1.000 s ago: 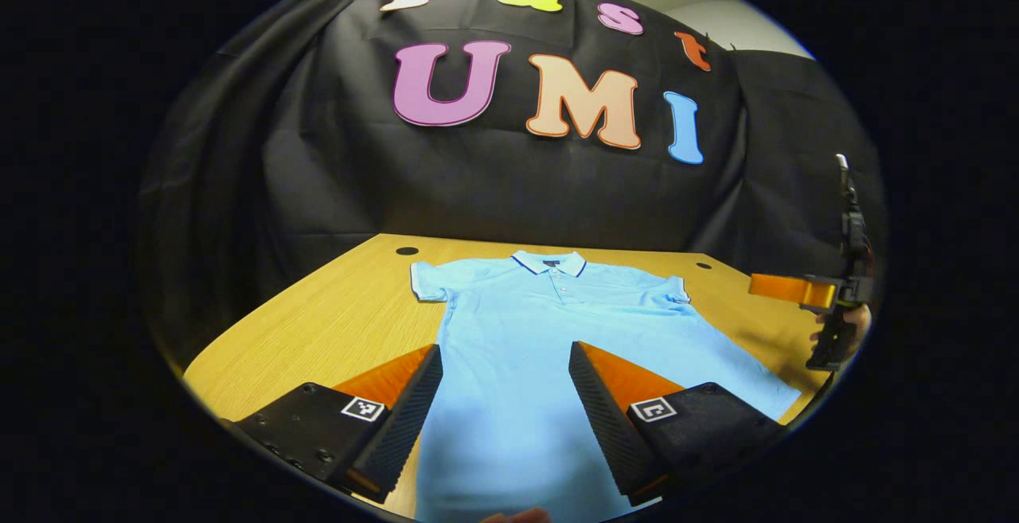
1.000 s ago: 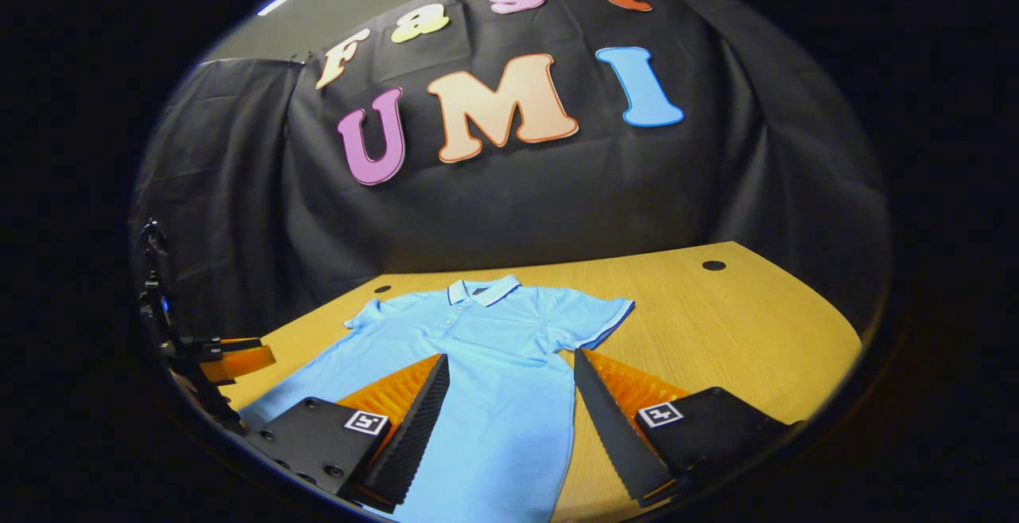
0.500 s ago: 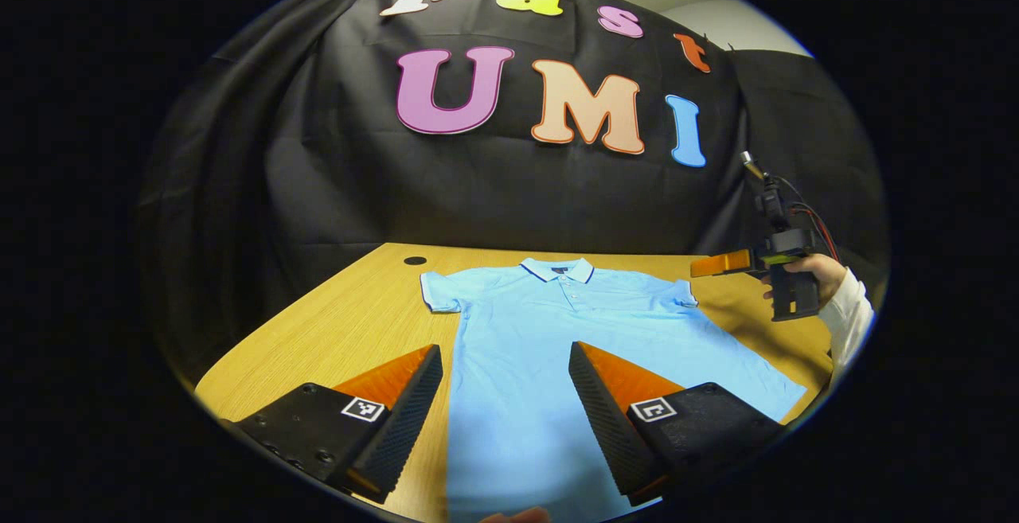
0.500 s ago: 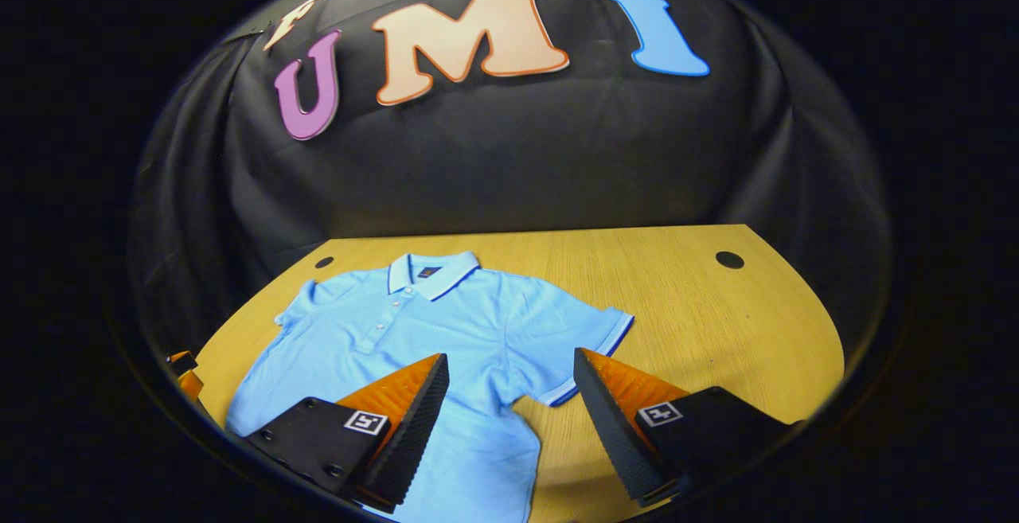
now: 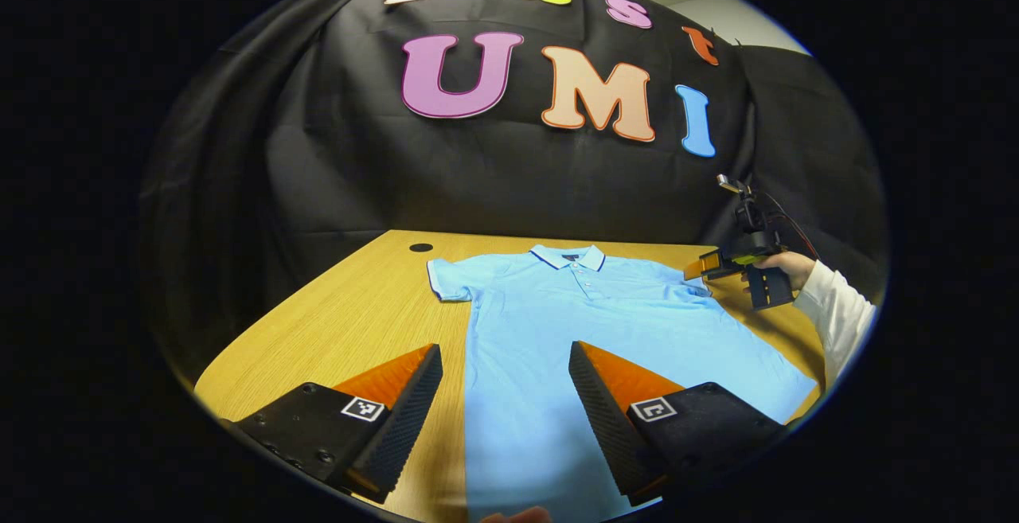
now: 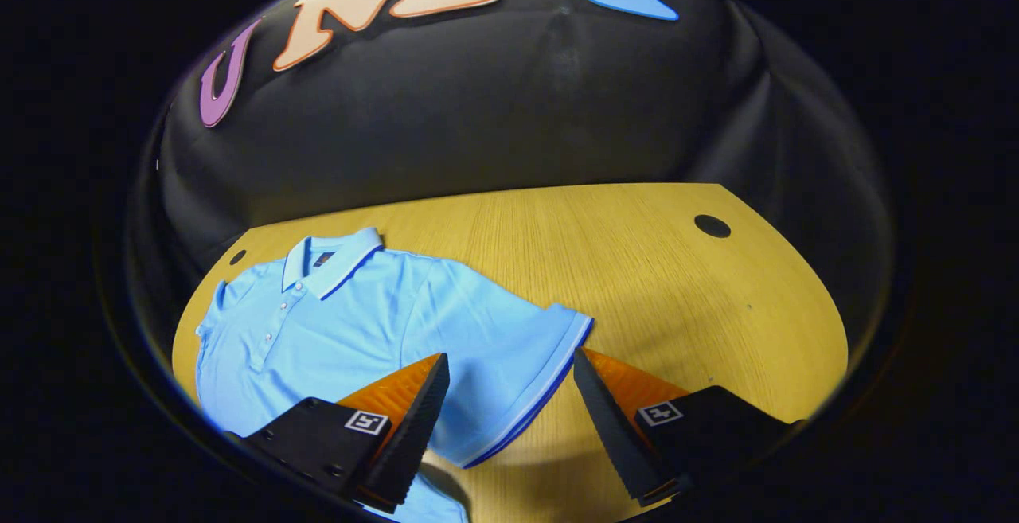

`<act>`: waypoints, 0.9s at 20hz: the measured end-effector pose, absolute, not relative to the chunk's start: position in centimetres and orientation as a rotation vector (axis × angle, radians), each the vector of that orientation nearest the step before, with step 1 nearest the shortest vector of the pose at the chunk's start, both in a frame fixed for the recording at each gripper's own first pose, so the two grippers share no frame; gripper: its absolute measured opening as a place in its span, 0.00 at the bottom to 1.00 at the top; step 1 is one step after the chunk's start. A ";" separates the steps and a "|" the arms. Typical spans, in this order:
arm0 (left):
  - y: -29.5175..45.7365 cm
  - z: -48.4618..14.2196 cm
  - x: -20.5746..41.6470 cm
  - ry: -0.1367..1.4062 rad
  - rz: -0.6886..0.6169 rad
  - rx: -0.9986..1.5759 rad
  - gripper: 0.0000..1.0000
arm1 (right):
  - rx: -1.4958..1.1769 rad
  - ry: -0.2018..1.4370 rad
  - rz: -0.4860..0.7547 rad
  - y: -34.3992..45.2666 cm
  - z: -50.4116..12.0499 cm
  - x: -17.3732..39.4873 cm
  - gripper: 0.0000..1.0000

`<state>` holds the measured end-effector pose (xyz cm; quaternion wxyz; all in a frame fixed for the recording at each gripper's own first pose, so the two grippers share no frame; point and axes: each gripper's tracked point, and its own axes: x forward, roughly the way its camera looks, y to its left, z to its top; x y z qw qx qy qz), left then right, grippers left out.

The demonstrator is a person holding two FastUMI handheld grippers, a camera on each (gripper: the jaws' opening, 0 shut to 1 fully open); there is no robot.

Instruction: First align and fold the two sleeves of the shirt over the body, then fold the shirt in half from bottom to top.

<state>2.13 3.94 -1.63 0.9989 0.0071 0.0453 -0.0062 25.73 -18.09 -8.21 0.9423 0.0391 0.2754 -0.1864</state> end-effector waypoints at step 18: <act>4.5 -3.1 2.8 0.141 -0.014 -0.005 0.96 | 0.113 0.563 -0.341 -17.2 -8.6 26.7 0.06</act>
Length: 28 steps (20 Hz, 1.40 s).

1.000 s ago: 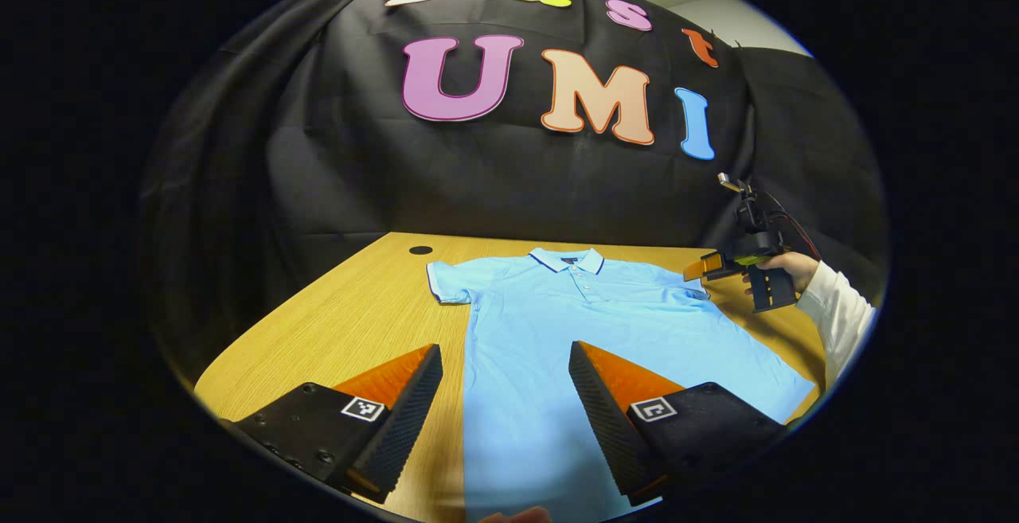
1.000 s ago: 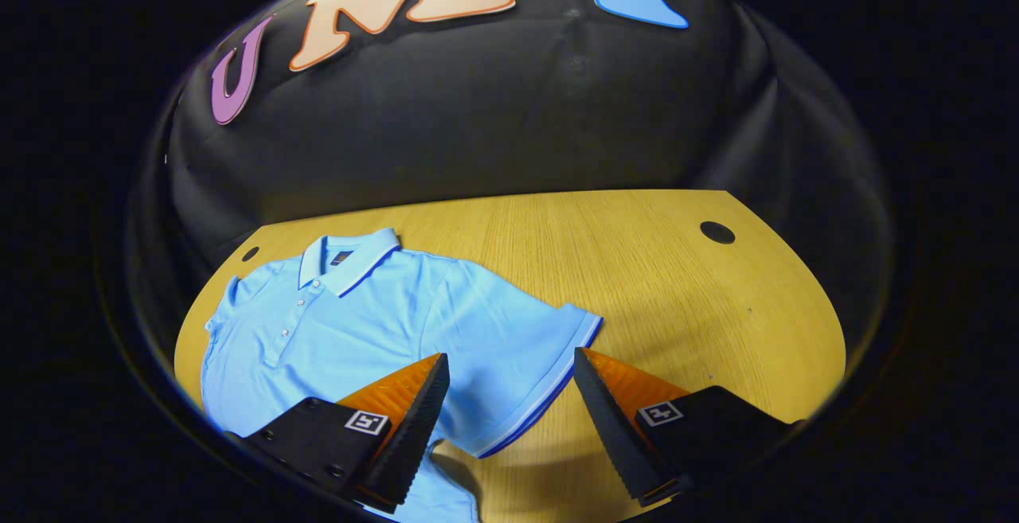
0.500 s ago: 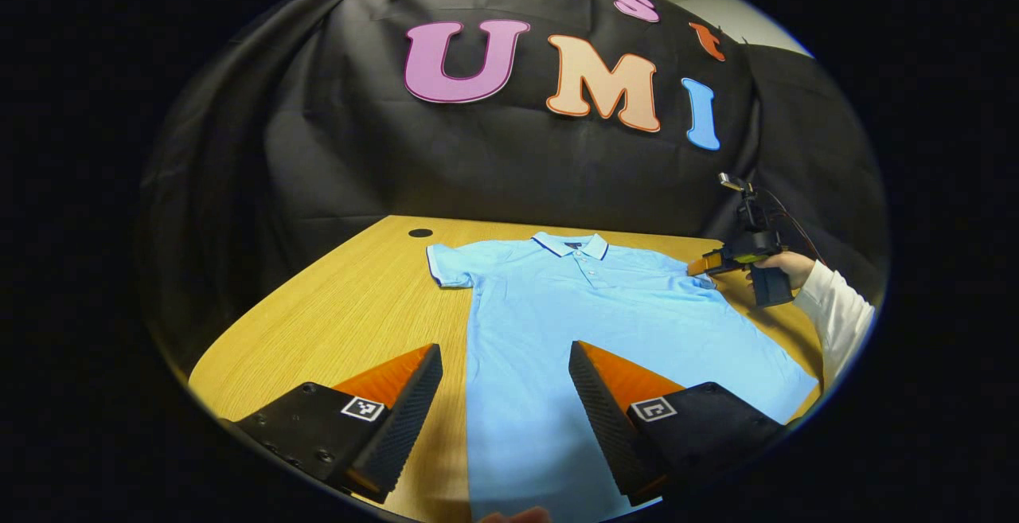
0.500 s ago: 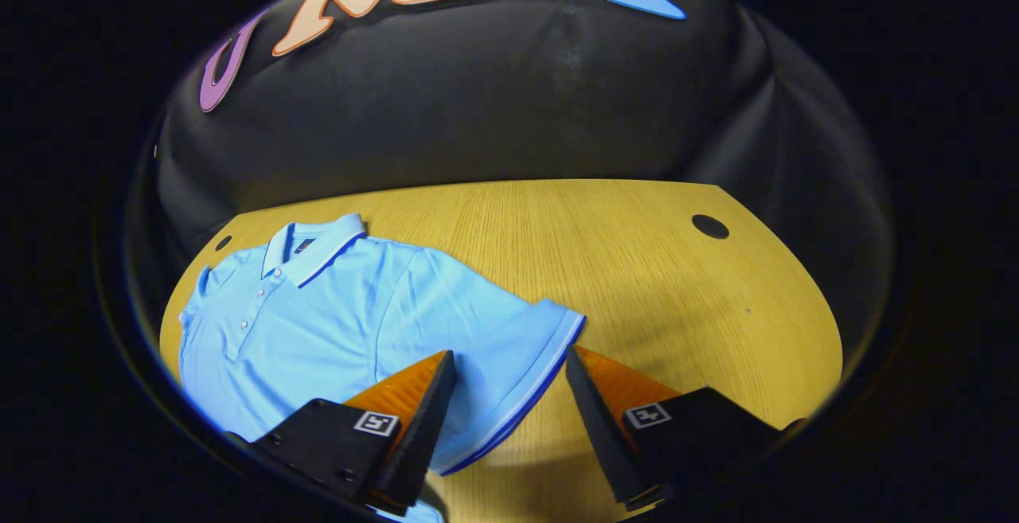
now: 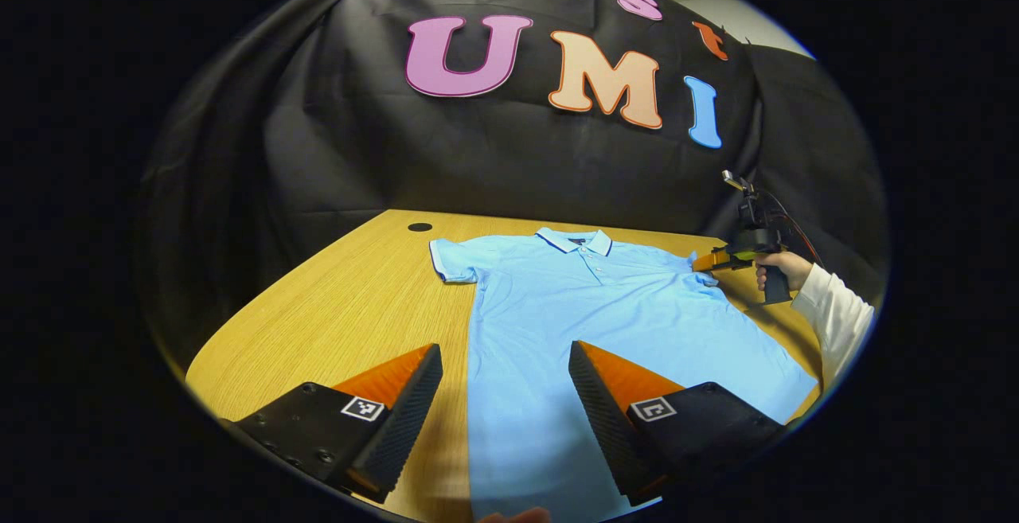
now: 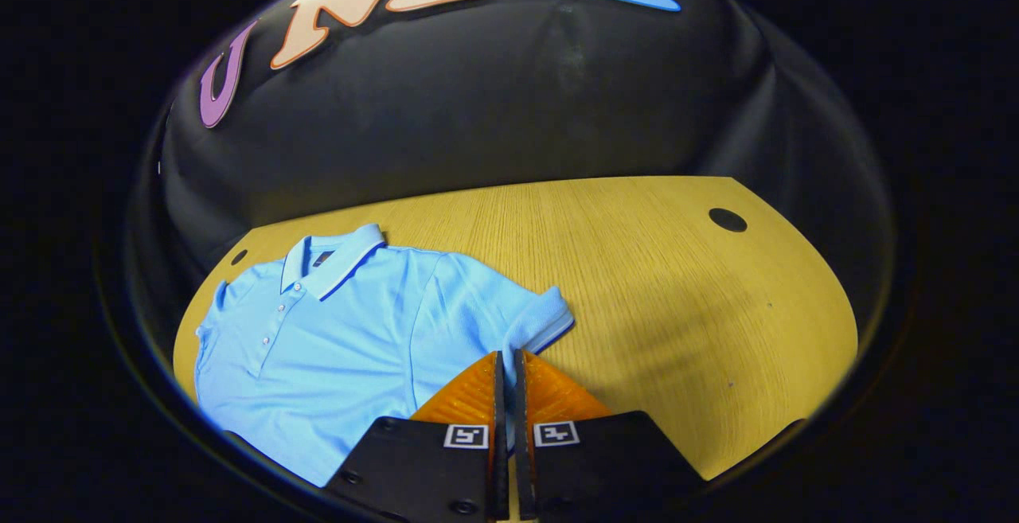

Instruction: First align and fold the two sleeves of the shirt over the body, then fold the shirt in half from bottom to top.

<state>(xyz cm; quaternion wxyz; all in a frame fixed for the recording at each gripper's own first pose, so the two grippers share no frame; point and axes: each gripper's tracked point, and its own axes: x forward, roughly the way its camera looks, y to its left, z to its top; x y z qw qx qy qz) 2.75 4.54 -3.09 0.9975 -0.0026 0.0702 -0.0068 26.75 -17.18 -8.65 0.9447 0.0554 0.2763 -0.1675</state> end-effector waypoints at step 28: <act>4.3 -2.4 2.0 0.118 -0.015 0.003 0.96 | 0.096 0.519 0.165 7.6 -8.5 30.7 0.13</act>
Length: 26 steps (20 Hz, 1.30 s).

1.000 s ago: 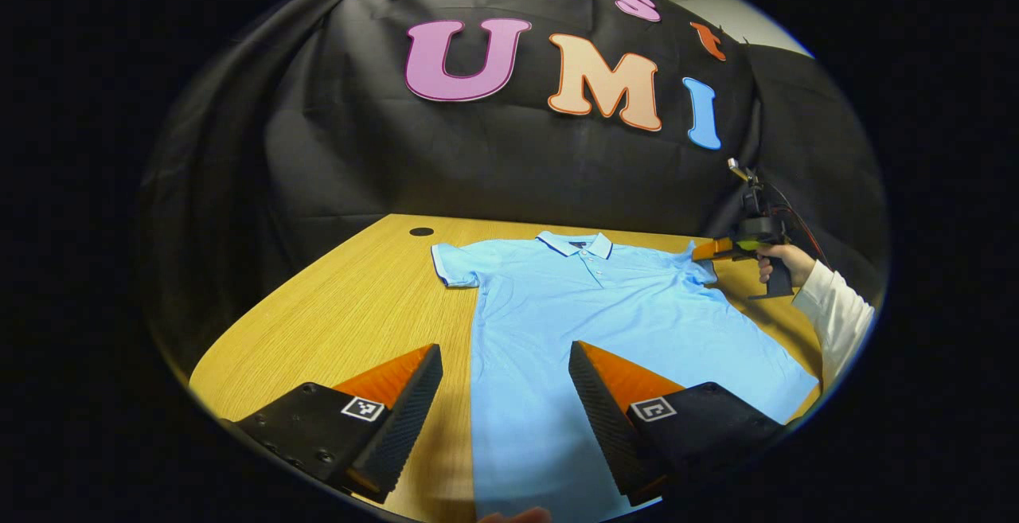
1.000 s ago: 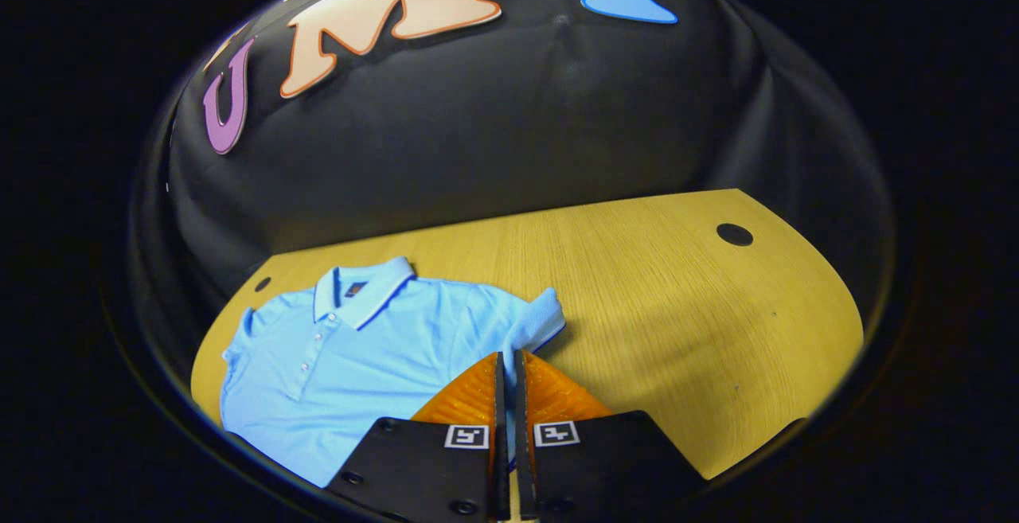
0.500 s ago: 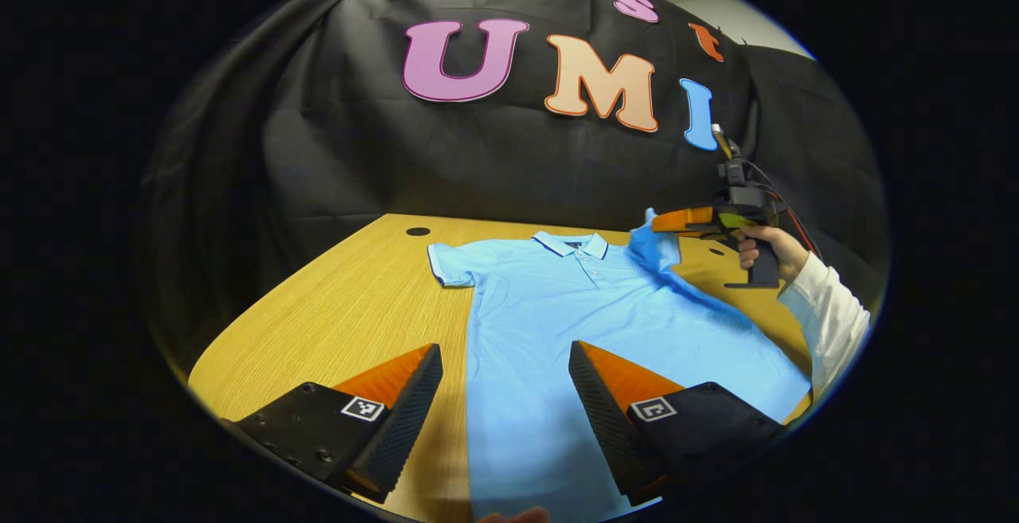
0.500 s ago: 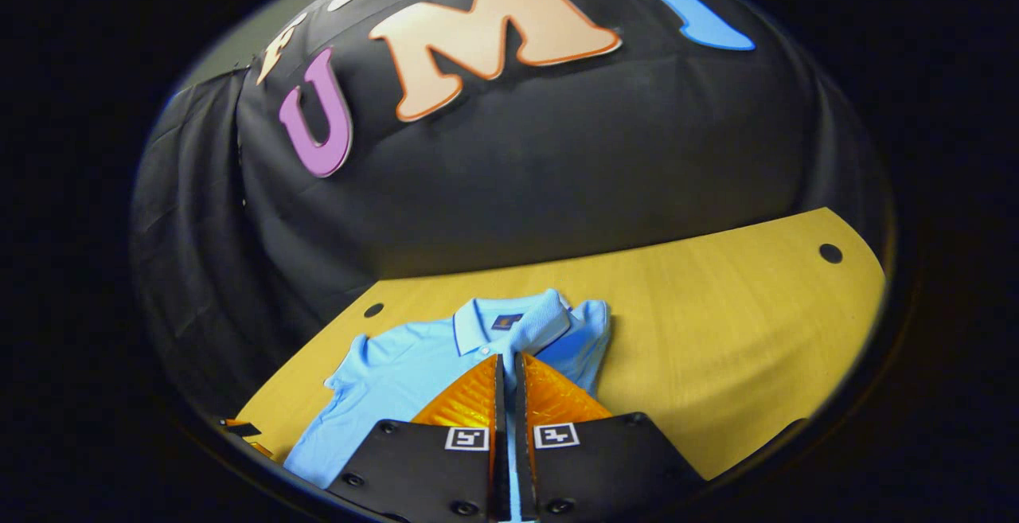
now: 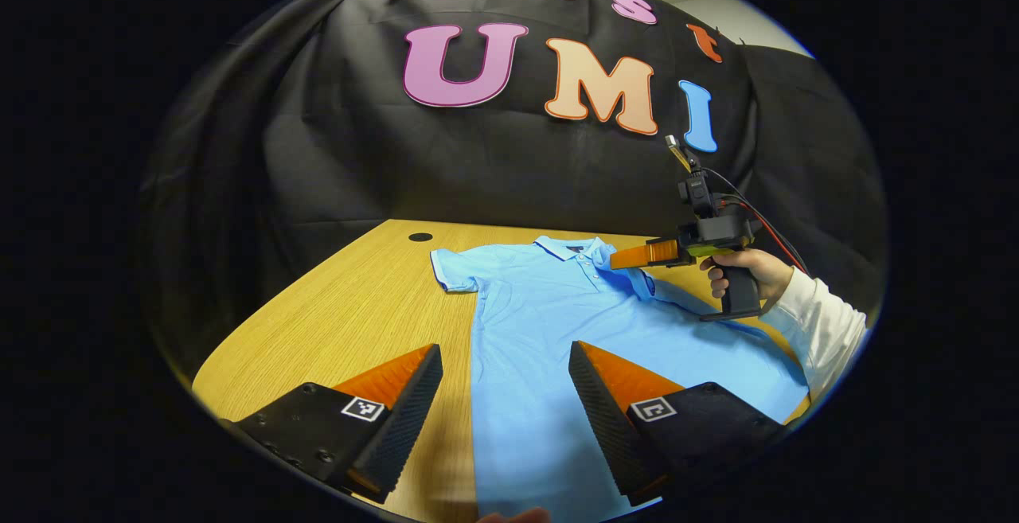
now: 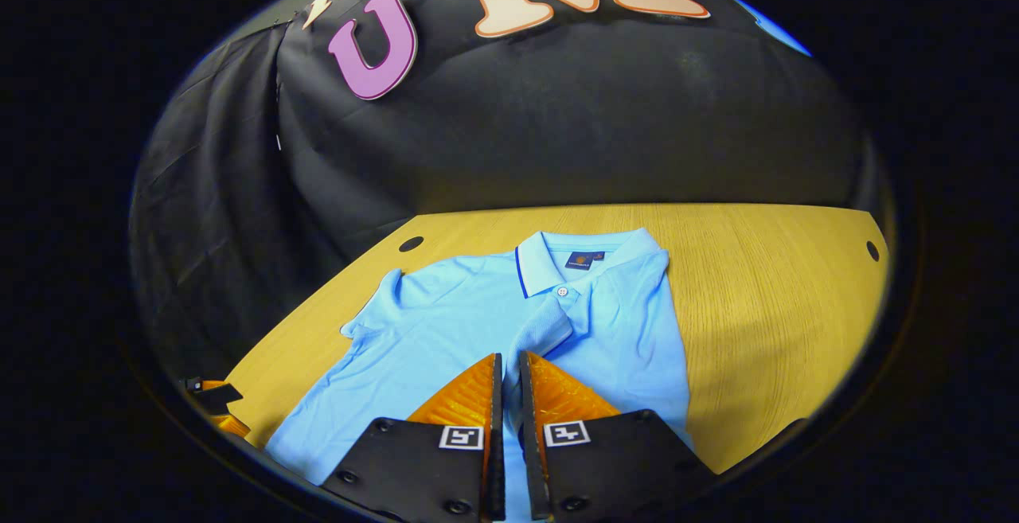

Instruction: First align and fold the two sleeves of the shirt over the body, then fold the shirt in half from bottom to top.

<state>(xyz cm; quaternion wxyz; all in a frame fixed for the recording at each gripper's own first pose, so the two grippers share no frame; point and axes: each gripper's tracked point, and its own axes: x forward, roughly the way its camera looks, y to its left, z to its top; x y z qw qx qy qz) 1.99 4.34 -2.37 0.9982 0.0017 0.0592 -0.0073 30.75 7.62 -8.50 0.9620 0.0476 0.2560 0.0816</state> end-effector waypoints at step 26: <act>11.4 1.0 20.6 0.341 0.066 -0.086 0.95 | 0.101 0.354 0.214 0.1 -4.6 8.3 0.98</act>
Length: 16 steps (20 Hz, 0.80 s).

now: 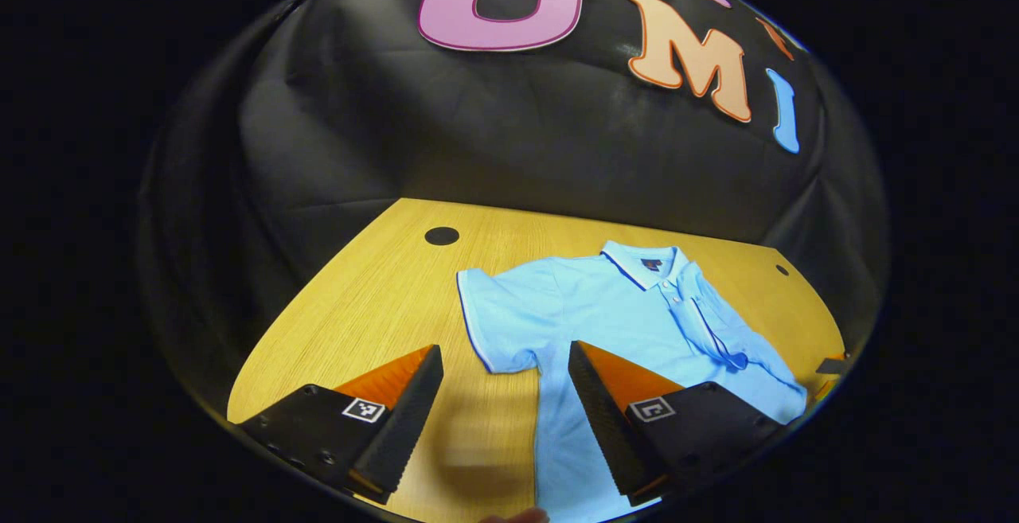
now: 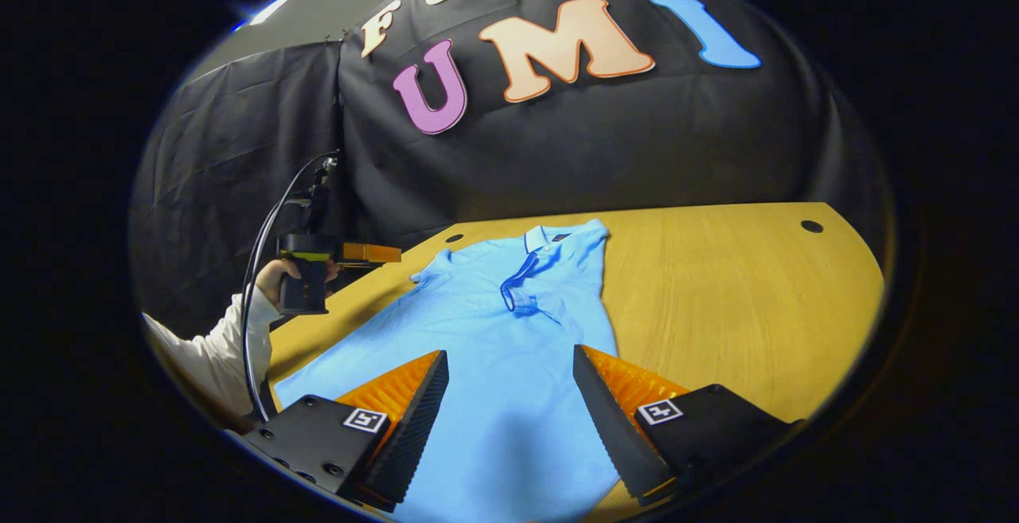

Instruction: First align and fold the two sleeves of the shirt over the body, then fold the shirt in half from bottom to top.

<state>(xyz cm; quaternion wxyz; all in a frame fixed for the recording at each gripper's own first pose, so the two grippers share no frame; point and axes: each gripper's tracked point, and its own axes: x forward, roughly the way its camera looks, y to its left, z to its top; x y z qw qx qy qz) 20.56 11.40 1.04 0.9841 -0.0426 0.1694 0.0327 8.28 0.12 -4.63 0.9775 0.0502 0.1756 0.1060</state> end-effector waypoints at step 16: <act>13.9 -4.1 27.4 0.518 0.153 -0.058 0.88 | 0.125 0.271 0.142 -2.8 -3.0 6.0 0.98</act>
